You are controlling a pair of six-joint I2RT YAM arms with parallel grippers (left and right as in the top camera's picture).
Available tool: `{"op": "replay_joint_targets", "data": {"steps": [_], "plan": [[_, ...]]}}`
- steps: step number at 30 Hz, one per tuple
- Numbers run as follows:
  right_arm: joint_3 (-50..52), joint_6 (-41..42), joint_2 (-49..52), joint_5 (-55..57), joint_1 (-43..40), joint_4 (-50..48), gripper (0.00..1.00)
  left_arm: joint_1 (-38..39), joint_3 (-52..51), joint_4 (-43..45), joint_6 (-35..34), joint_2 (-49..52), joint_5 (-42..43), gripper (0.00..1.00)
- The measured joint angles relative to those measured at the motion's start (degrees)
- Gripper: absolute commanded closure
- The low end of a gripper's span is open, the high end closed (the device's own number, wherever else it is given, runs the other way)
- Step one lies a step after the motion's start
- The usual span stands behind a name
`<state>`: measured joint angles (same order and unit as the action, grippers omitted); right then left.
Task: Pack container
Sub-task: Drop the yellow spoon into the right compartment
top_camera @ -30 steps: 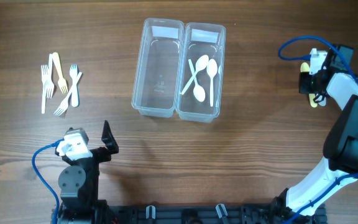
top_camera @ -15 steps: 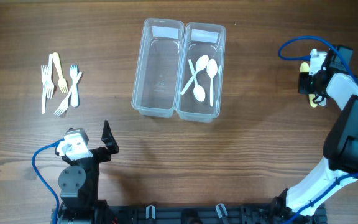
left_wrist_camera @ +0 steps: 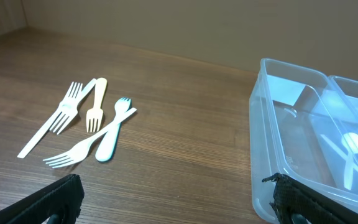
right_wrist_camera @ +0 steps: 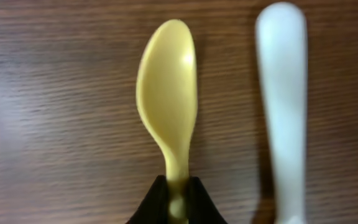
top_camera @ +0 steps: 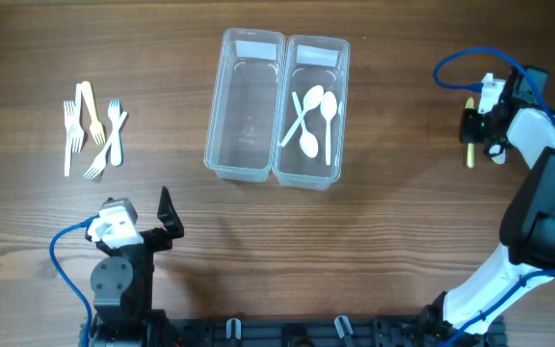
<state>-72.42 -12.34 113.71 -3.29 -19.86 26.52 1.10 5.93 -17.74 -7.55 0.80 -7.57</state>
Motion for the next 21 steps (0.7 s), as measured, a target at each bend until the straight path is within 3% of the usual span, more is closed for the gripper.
{"op": "replay_joint_targets", "data": {"steps": [7,12,21], "plan": [[-2.56,9.05,-14.34,-15.50,5.97,1.33,0.96,0.00,0.00,0.00,0.00,0.00,0.00,0.00],[-3.19,14.40,-21.05,-24.52,14.67,1.31,0.96,0.00,0.00,0.00,0.00,0.00,0.00,0.00],[-3.21,19.06,-20.63,-23.17,33.92,-1.33,0.96,0.00,0.00,0.00,0.02,0.00,0.00,0.00]]}}
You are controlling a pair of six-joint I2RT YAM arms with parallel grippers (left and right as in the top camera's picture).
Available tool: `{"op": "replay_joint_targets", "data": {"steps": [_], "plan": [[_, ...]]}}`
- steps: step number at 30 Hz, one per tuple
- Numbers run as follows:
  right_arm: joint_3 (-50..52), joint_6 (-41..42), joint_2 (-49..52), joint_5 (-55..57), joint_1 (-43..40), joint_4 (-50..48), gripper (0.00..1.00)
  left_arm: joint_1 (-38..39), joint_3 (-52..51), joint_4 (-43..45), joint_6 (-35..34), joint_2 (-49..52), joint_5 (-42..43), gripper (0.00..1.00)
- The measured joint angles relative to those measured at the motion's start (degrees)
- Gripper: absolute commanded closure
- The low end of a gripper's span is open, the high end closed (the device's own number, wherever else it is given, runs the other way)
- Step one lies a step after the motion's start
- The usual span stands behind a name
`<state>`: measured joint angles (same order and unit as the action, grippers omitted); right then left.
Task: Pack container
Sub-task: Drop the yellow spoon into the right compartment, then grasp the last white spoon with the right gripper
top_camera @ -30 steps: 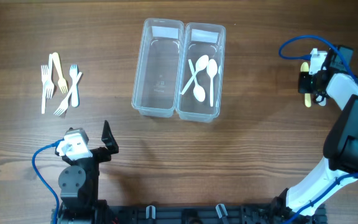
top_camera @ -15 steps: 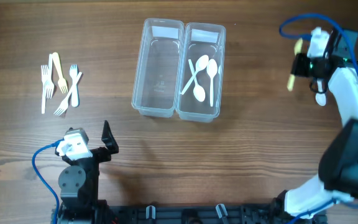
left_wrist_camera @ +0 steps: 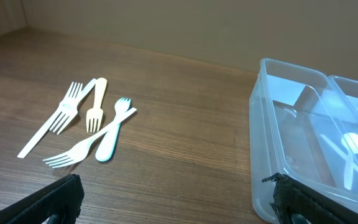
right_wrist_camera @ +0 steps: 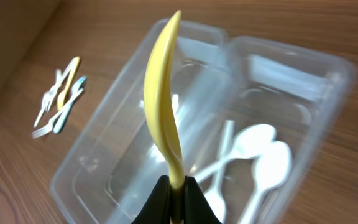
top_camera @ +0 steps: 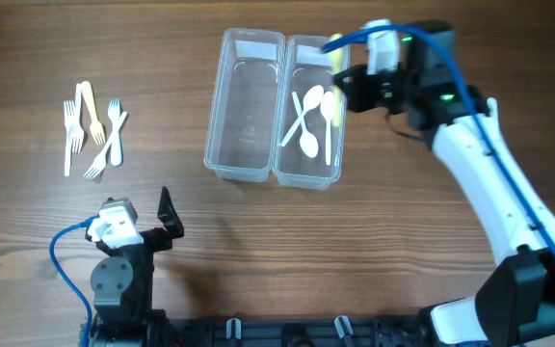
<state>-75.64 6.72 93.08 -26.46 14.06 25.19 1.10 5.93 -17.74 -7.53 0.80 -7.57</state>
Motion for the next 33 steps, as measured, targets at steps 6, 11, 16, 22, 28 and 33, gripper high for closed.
{"op": "replay_joint_targets", "data": {"steps": [6,11,16,22,28,33], "plan": [[0.00,1.38,2.58,9.20,6.23,-0.90,0.96,0.00,0.00,0.00,0.00,0.00,0.00,0.00],[0.00,2.84,6.32,12.37,6.88,-0.90,0.42,0.00,0.00,0.00,-0.02,0.00,0.00,0.00],[0.00,1.81,7.48,13.27,6.84,-1.36,0.34,0.00,0.00,0.00,-0.02,0.00,0.00,0.00],[0.00,-0.81,4.70,16.63,4.02,0.98,0.37,0.00,0.00,-0.02,-0.02,0.00,0.00,0.00],[-0.04,-3.13,-9.14,26.69,-10.27,7.63,0.34,0.00,0.00,0.00,0.00,0.00,0.00,0.00],[-0.39,-5.55,-10.93,30.38,-24.50,12.61,0.30,0.00,0.00,0.00,-0.02,0.00,0.00,0.00]]}}
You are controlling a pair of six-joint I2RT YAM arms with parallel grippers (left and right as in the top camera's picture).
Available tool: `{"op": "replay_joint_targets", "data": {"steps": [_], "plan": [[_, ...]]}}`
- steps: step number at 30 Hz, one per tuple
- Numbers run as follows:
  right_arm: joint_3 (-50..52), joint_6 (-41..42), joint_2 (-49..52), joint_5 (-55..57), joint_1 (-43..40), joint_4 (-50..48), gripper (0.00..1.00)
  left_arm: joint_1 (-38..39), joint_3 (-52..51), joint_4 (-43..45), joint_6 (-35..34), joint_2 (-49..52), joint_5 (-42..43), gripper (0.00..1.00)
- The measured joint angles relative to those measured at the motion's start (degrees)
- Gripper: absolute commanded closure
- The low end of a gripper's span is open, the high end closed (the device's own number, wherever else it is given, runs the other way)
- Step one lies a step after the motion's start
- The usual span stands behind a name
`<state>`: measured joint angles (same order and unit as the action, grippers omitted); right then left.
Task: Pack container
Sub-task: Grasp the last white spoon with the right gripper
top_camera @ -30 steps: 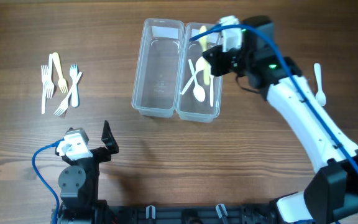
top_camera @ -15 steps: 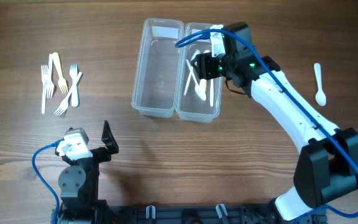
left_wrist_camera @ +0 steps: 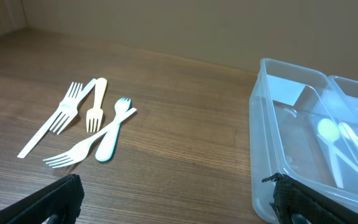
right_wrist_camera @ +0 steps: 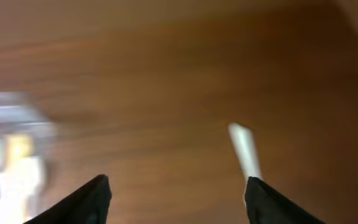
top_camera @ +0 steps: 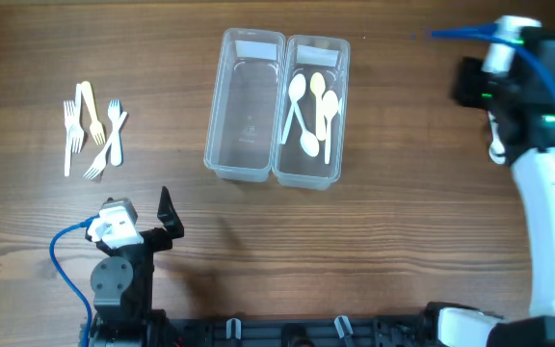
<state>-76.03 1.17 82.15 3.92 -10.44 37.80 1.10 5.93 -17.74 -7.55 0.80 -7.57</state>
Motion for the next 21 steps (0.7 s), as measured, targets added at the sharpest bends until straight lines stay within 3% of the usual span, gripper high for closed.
{"op": "replay_joint_targets", "data": {"steps": [4,7,11,21], "plan": [[0.00,-1.99,5.40,1.09,-8.90,2.45,0.32,0.00,0.00,0.00,0.00,0.00,0.00,0.00],[0.02,-2.97,10.12,0.44,-11.96,2.58,0.40,0.00,0.00,-0.02,0.00,0.00,0.00,0.00],[0.02,-6.03,15.65,-0.39,-12.55,1.55,0.46,0.00,0.00,-0.02,0.00,0.00,0.00,0.00],[0.02,-12.63,25.97,-0.87,-12.55,-3.21,0.45,0.00,0.00,-0.02,0.00,0.00,0.00,0.00]]}}
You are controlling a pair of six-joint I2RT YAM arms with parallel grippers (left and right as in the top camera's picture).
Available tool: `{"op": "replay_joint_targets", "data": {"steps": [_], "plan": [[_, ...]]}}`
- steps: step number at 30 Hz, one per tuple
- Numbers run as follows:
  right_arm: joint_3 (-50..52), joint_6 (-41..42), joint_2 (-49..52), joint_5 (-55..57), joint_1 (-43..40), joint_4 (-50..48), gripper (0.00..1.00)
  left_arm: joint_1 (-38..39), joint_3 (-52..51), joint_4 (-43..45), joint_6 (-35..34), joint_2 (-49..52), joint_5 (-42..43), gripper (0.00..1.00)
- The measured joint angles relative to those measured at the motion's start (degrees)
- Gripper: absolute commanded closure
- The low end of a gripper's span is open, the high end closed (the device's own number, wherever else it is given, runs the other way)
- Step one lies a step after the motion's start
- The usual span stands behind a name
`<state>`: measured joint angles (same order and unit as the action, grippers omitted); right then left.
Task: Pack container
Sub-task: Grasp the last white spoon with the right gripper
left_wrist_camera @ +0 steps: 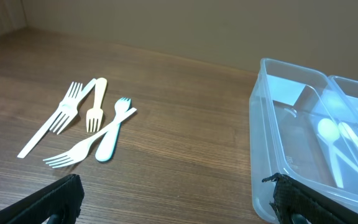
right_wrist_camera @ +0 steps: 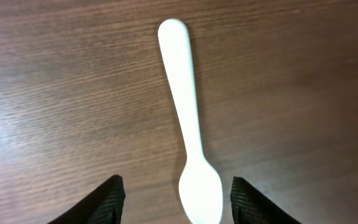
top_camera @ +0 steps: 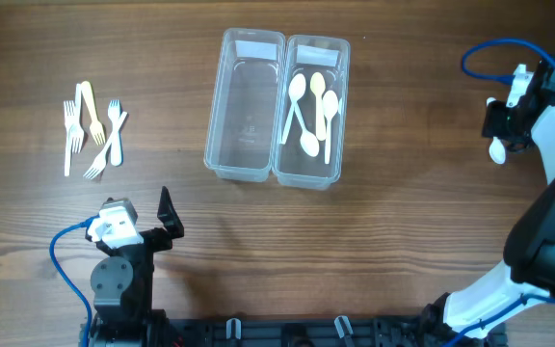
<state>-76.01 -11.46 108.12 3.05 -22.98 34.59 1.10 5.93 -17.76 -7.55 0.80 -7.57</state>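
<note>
Two clear containers stand side by side. The left one point(top_camera: 246, 106) is empty; the right one point(top_camera: 341, 116) holds several spoons, among them a pale yellow one point(top_camera: 317, 87). One white spoon point(right_wrist_camera: 188, 137) lies on the table at the far right. My right gripper point(right_wrist_camera: 176, 202) hangs open over it, a finger on each side of the bowl, and shows in the overhead view as well point(top_camera: 505, 125). Several forks point(top_camera: 92, 128) lie at the far left. My left gripper point(left_wrist_camera: 176, 205) rests open near the front edge, holding nothing.
Bare wooden table point(top_camera: 403, 222) surrounds the containers. The forks point(left_wrist_camera: 86, 124) lie ahead and left of the left gripper, and the empty container's near corner point(left_wrist_camera: 266, 186) sits by its right finger. A blue cable point(top_camera: 494, 48) loops above the right arm.
My right gripper, open and in blurred motion at the far right, now sits low over the white spoon with its fingers either side of the bowl. The left arm has not moved.
My right gripper was shut on the yellow spoon on the table beside the white one. Then it held that spoon over the right container. Then the yellow spoon lay in that container and the gripper was open at the right, now above the white spoon.
</note>
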Motion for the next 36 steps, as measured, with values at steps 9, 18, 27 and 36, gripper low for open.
{"op": "replay_joint_targets", "data": {"steps": [9,18,27,36], "plan": [[0.00,-2.47,7.23,0.00,-0.02,-5.68,0.41,0.00,0.00,0.00,0.00,0.00,0.00,0.00],[-0.13,-2.99,9.90,-0.42,-0.52,-9.86,0.41,0.00,0.00,0.00,0.02,0.00,0.00,0.00],[-1.31,-3.28,11.37,-3.58,-0.79,-10.86,0.82,0.00,0.00,0.00,0.00,0.00,0.00,0.00],[-1.40,-1.22,11.47,-9.51,-0.85,-10.43,0.96,0.00,0.00,0.00,0.02,0.00,0.00,0.00]]}}
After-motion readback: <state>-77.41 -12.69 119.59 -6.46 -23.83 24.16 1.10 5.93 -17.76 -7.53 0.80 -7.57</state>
